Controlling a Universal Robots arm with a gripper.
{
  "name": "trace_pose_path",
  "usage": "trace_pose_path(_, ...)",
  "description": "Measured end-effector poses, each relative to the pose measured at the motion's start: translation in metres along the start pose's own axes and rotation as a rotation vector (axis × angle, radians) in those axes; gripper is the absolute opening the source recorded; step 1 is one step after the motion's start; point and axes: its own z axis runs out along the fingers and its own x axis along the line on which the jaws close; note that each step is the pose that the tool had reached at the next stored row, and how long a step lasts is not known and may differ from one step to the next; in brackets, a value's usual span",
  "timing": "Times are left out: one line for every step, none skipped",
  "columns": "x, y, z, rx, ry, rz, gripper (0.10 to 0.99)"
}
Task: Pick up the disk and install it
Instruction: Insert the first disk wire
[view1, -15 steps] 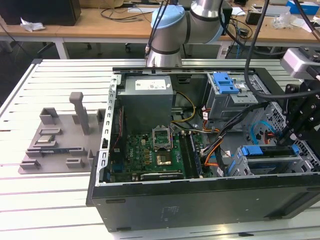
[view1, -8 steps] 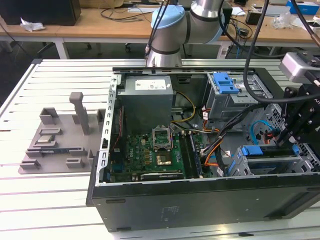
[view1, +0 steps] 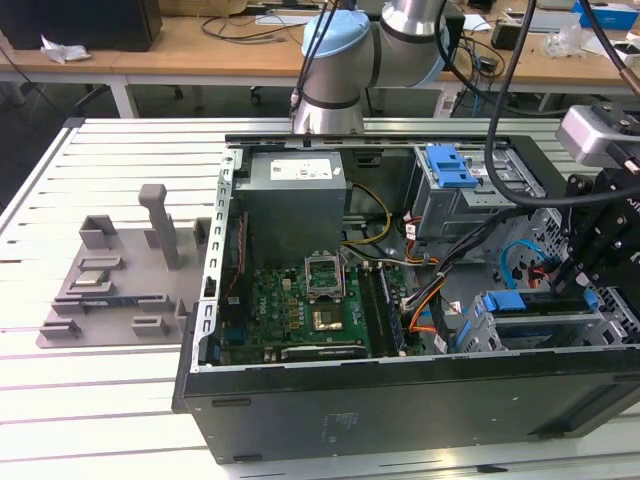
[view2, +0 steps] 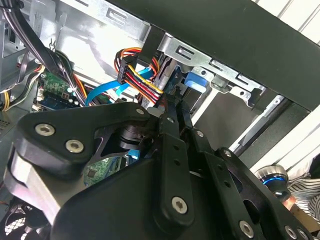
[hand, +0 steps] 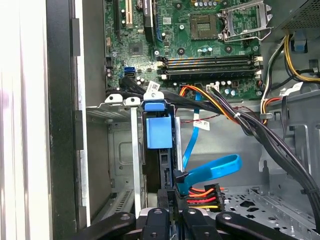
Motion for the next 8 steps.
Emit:
trace_pose_path(-0.0001, -0.0010, -0.0001, 0.000, 0.0000, 0.000, 0.169)
trace_pose_path(-0.0002, -0.0020, -0.0001, 0.000, 0.0000, 0.000, 0.169)
trace_pose_path(-0.0001, -0.0018, -0.0001, 0.000, -0.0001, 0.000, 0.169)
trace_pose_path(-0.0001, -0.0010, 0.0000, 0.000, 0.0000, 0.000, 0.169)
trace_pose_path(0.0000, 0.0000, 0.0000, 0.000, 0.0000, 0.000, 0.169)
trace_pose_path(0.0001, 0.0011, 0.0000, 0.001, -0.0001, 0.000, 0.169)
trace_pose_path(0.0002, 0.0016, -0.0002, 0.003, -0.0002, 0.000, 0.169)
trace_pose_path(0.0001, 0.0017, -0.0008, 0.003, -0.0004, 0.000, 0.169)
